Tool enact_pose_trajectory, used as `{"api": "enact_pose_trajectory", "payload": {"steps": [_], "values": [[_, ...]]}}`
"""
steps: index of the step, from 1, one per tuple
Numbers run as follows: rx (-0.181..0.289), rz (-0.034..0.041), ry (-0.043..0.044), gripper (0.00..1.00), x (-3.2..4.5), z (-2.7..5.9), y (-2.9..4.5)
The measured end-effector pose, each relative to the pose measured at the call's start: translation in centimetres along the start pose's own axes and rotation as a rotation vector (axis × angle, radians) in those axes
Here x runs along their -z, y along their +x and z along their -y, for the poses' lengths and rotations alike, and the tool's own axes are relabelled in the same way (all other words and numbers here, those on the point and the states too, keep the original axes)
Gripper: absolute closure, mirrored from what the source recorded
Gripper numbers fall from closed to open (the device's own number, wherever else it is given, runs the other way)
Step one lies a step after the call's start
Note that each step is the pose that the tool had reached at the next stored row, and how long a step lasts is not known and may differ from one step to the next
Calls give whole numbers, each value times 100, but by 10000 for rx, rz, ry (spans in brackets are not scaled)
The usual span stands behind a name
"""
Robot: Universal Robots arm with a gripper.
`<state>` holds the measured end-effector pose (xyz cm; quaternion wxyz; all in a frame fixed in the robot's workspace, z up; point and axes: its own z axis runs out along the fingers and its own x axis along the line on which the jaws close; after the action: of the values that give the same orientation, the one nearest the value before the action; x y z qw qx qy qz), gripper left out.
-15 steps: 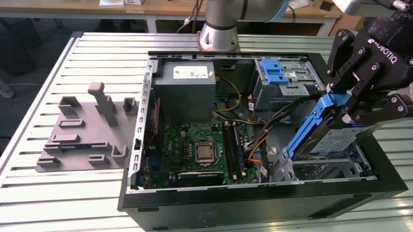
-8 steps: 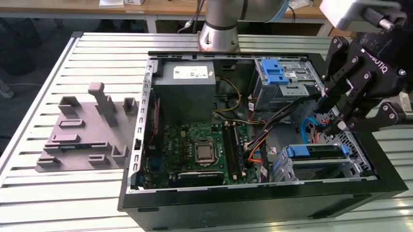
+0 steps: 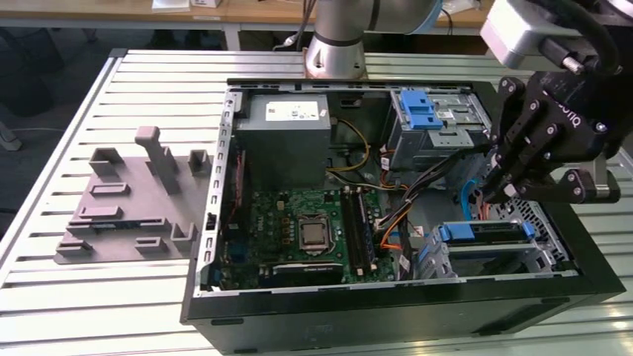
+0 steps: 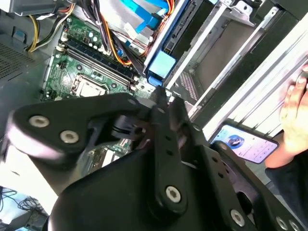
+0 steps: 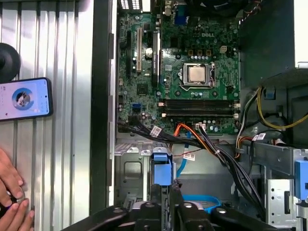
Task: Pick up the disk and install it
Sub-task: 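Insert the disk into the insertion slot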
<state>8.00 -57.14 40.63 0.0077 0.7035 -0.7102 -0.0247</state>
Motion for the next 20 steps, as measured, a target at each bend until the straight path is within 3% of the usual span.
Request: {"api": "enact_pose_trajectory", "payload": {"steps": [1, 3, 7, 17, 20], "values": [[12, -1, 7, 76, -16, 0, 0], [25, -4, 45, 88, -36, 1, 1], [52, -3, 148, 89, -82, 4, 2], [62, -1, 148, 89, -263, 11, 6], [62, -3, 148, 89, -273, 12, 6]]}}
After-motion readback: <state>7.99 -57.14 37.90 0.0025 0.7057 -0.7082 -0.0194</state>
